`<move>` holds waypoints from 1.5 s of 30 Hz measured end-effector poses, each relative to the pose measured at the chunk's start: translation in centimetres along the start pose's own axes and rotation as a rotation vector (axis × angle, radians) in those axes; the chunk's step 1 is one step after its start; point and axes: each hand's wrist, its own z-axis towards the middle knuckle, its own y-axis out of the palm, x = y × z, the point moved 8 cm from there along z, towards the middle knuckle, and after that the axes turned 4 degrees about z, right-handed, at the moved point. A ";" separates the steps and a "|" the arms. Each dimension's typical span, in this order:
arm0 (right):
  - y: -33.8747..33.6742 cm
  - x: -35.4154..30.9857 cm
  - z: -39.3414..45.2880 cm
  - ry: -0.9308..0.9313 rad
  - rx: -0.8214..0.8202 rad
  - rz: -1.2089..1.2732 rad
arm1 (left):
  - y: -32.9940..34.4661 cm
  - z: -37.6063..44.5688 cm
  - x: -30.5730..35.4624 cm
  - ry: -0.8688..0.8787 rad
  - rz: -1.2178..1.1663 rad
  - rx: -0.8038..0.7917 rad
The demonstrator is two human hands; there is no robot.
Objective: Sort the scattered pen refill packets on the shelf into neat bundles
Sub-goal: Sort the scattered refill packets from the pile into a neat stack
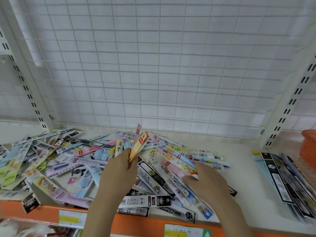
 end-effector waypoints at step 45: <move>-5.0 5.6 3.3 0.077 0.118 0.047 | 5.2 6.1 -2.8 -0.179 0.367 -0.215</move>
